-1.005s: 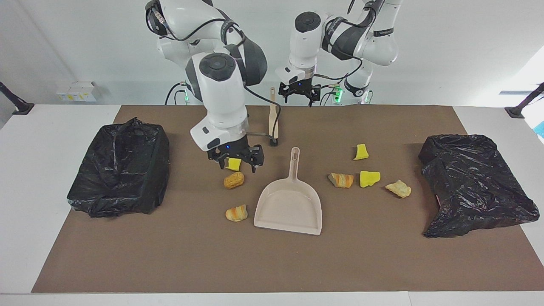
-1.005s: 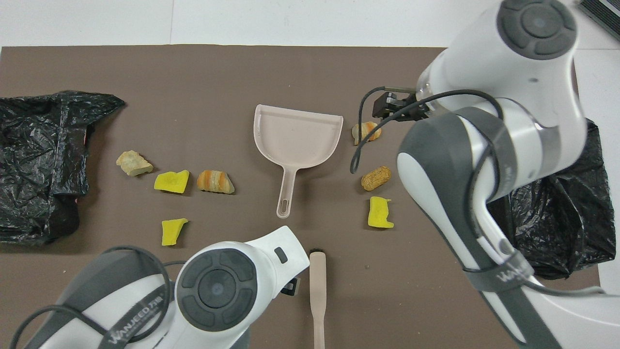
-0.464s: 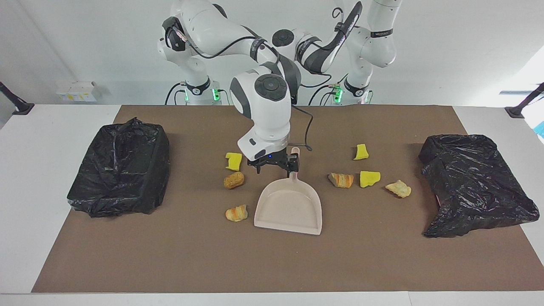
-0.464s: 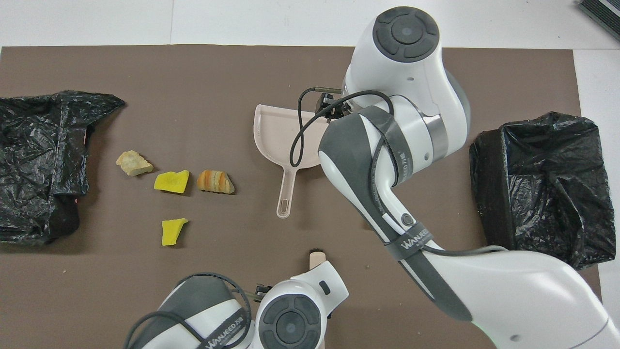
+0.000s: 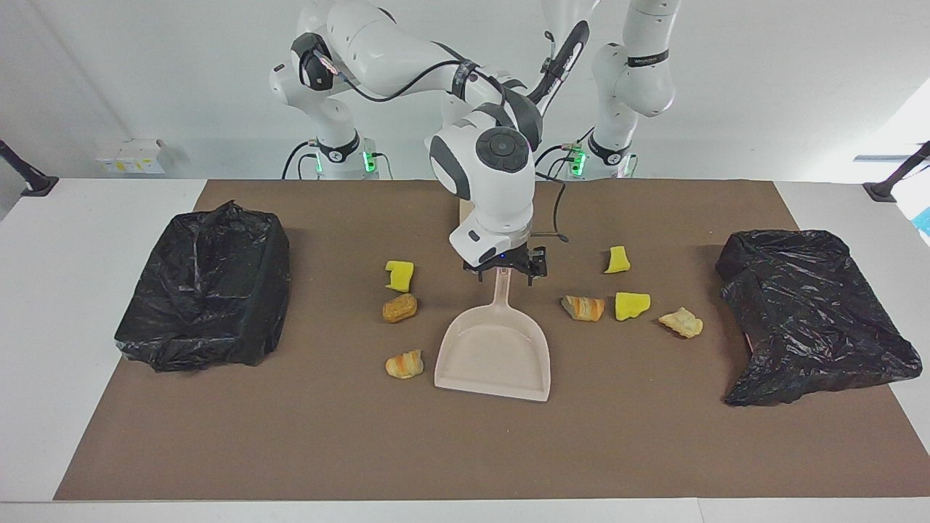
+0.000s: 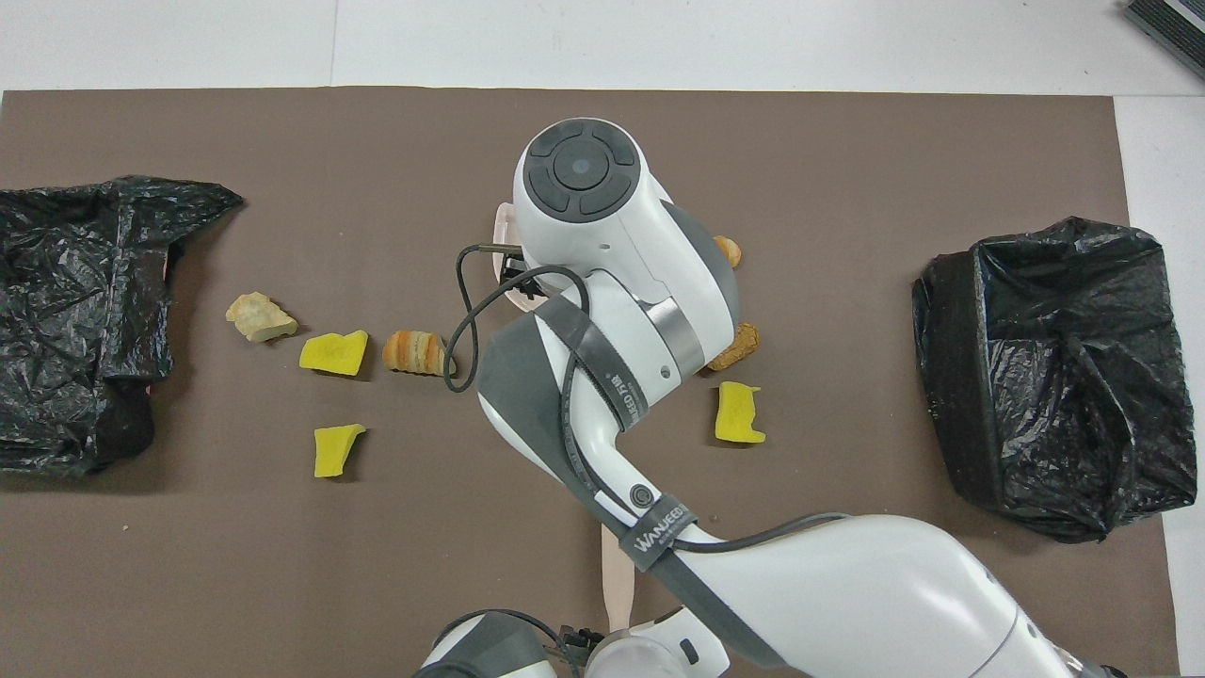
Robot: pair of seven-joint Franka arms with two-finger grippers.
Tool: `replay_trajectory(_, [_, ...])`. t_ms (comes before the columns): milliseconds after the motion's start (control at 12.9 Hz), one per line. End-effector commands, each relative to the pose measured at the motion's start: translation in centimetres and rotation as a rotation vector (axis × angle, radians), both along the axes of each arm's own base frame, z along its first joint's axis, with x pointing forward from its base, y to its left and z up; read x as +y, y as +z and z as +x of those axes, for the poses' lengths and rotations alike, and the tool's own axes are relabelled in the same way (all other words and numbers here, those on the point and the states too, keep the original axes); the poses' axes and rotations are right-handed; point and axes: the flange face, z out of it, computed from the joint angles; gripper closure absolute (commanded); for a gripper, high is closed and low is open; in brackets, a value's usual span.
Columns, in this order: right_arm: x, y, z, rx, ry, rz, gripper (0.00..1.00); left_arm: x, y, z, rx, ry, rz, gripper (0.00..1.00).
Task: Sweep and dump trash in bin
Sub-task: 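Grasp the beige dustpan handle with the right gripper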
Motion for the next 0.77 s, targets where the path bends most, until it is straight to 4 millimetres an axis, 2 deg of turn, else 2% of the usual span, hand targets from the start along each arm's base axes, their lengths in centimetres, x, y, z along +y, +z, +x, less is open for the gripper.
replay_trajectory(0, [-0.1, -3.5, -1.3, 0.068, 0.007, -0.009, 0.00, 0.2, 1.9, 0.4, 0.015, 0.021, -0.002, 0.00])
replay_trajectory(155, [-0.6, -4.5, -3.2, 0.102, 0.051, -0.036, 0.00, 0.4, 3.1, 0.4, 0.022, 0.021, 0.004, 0.04])
replay_trajectory(309, [-1.0, -5.4, -4.6, 0.108, 0.070, -0.041, 0.00, 0.6, 3.2, 0.3, 0.027, 0.019, 0.012, 0.43])
replay_trajectory(464, [-0.6, -6.2, -5.5, 0.112, 0.080, -0.040, 0.01, 0.6, 3.3, 0.3, 0.028, 0.020, 0.013, 0.69])
replay_trajectory(541, [-0.6, -6.5, -5.9, 0.105, 0.088, -0.034, 0.05, 0.7, 3.2, 0.2, 0.033, 0.019, 0.022, 0.93])
replay_trajectory(618, [-0.8, -7.0, -6.4, 0.092, 0.089, -0.028, 0.06, 1.0, 3.1, 0.4, 0.042, 0.023, 0.037, 1.00])
replay_trajectory(696, [-0.8, -7.6, -6.8, 0.085, 0.076, -0.002, 0.07, 1.5, 3.0, 1.1, 0.048, 0.040, 0.047, 1.00])
